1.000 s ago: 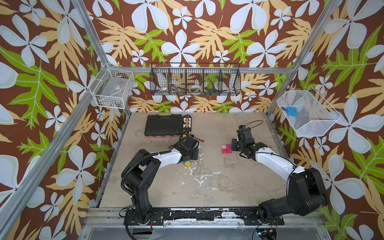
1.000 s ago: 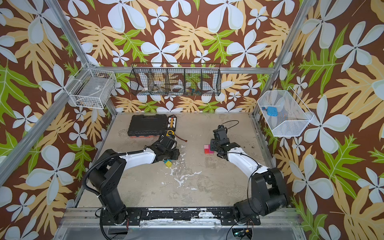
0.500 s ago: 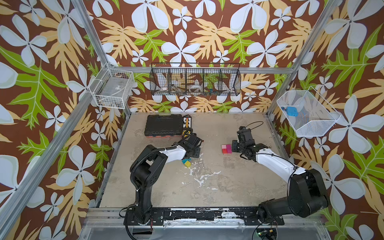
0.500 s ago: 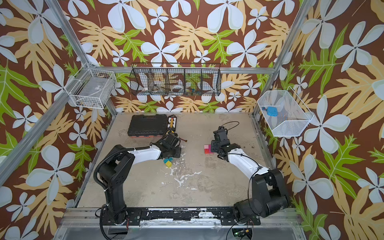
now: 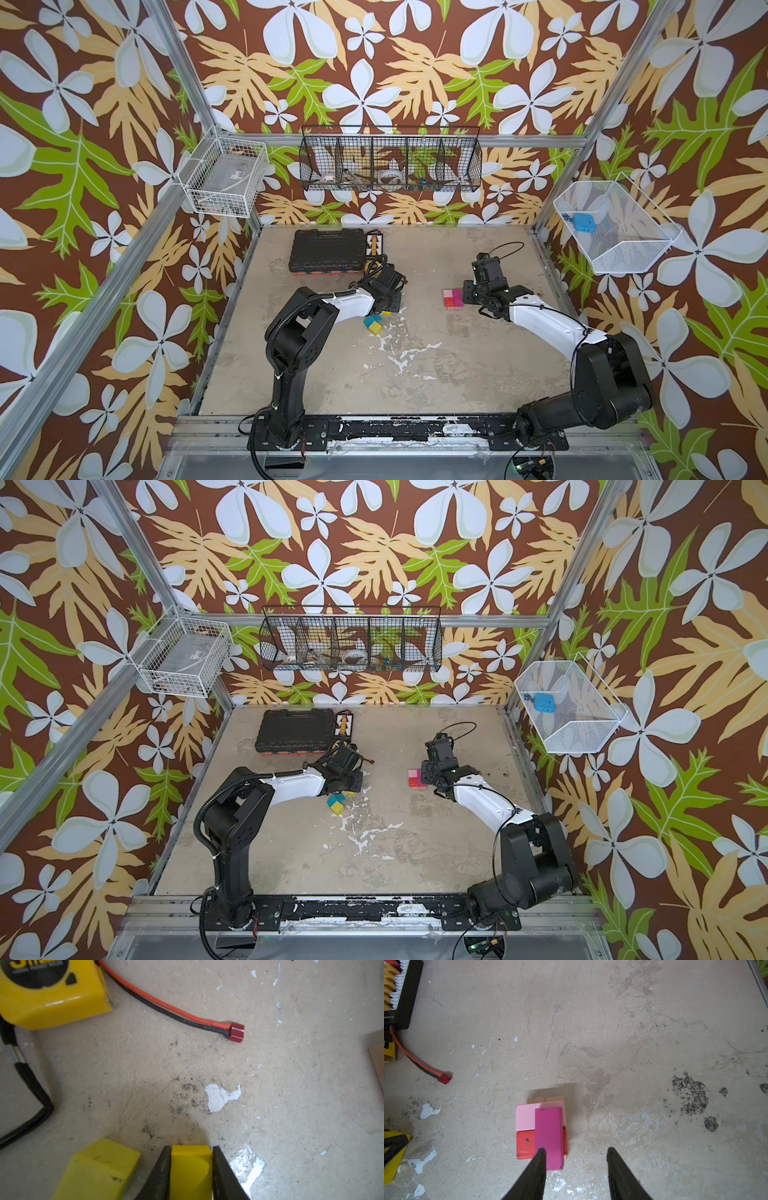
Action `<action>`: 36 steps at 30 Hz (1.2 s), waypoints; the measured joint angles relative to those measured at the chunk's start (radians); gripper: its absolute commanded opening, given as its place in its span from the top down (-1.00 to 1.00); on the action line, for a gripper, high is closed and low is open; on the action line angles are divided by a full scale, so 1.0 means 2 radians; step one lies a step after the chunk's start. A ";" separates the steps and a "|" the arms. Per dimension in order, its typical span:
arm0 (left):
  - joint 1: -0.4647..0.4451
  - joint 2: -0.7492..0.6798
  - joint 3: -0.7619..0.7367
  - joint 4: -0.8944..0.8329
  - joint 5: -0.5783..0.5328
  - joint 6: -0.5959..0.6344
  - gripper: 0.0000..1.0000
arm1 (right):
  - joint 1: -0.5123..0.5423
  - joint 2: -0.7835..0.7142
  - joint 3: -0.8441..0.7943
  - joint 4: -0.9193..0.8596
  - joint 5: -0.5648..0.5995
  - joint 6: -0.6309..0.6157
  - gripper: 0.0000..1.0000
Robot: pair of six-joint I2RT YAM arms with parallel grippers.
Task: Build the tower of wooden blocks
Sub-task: 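Lower the left gripper onto the long yellow block and close it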
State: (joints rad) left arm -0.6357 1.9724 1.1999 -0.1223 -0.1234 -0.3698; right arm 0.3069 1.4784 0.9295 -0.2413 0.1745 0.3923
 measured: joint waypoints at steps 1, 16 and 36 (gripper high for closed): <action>0.000 -0.002 -0.001 -0.002 0.000 -0.001 0.34 | 0.000 -0.001 0.000 0.000 0.000 0.000 0.00; 0.000 -0.058 -0.047 -0.019 -0.001 -0.013 -1.00 | 0.000 -0.009 -0.006 0.000 0.002 0.000 0.01; 0.000 -0.098 -0.093 0.039 0.040 0.028 -0.55 | 0.000 -0.021 -0.011 -0.005 0.005 -0.002 -0.01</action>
State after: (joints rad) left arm -0.6365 1.7771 1.0130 -0.0433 -0.0437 -0.3130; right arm 0.3069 1.4361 0.9070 -0.2520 0.1837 0.3889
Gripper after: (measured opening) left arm 0.775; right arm 0.512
